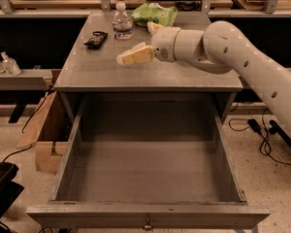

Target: Place water bottle into top drawer

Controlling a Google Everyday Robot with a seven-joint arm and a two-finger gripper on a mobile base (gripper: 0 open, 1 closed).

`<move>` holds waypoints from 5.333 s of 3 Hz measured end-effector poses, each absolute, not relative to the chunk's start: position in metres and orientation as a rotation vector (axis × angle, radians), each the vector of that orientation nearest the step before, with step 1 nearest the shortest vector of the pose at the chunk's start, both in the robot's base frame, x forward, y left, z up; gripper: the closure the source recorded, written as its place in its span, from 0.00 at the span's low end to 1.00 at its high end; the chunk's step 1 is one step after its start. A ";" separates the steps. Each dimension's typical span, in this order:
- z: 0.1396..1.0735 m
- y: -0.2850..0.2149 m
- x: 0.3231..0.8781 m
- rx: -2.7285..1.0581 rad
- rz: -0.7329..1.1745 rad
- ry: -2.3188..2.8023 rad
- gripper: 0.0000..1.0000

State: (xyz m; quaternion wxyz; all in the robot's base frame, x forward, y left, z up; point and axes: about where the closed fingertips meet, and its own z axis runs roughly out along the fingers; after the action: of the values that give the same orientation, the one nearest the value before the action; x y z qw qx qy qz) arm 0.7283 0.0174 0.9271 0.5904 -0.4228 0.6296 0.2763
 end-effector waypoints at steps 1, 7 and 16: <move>0.918 0.030 0.766 -0.922 0.645 1.433 0.00; 0.939 0.039 0.817 -0.794 0.780 1.397 1.00; 0.900 -0.020 0.575 -0.666 0.644 1.362 1.00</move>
Offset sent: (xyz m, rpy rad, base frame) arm 0.0813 0.0129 -0.0034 0.1324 -0.0540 -0.0628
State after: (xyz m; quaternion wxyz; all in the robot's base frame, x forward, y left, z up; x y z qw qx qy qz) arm 0.5748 -0.0204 0.8998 0.6795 -0.2966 0.6067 0.2866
